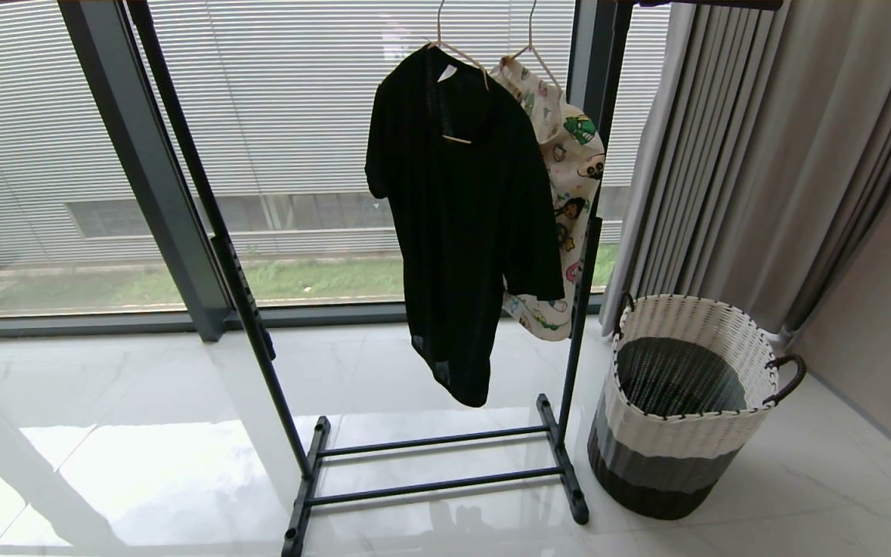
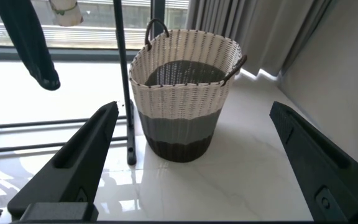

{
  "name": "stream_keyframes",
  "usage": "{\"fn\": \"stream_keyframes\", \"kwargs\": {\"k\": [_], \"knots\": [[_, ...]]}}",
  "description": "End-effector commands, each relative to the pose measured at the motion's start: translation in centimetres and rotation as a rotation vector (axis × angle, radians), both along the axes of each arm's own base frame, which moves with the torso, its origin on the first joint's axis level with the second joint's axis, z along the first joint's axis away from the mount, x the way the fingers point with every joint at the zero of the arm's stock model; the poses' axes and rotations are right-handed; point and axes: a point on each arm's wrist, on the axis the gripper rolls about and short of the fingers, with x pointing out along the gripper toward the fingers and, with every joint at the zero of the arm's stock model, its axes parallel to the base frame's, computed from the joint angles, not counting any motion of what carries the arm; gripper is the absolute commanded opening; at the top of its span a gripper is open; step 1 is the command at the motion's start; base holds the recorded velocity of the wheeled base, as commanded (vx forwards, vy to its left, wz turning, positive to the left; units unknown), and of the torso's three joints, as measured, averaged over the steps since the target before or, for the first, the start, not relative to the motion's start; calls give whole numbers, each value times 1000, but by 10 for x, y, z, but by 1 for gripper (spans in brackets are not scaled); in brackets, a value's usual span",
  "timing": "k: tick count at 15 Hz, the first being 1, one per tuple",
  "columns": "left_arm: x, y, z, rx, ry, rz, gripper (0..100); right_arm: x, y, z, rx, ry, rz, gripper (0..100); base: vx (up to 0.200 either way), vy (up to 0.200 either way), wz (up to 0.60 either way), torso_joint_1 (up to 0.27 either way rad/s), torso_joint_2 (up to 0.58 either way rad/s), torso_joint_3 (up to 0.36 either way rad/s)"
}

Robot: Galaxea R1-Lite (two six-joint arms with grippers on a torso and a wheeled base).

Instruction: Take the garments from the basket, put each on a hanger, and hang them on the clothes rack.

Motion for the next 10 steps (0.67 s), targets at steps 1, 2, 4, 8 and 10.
{"fn": "stream_keyframes", "kwargs": {"k": [1,2,4,8,10], "knots": [[0,0,0,-11,2,-15,100,0,0,0,1,0,2,100,0,0,0,0,0,0],[0,0,0,-14,0,-15,100,0,0,0,1,0,0,100,0,0,0,0,0,0],[0,0,0,-14,2,-15,100,0,0,0,1,0,0,100,0,0,0,0,0,0],[0,0,0,-14,0,-15,100,0,0,0,1,1,0,100,0,0,0,0,0,0],[0,0,0,-14,0,-15,100,0,0,0,1,1,2,100,0,0,0,0,0,0]]}}
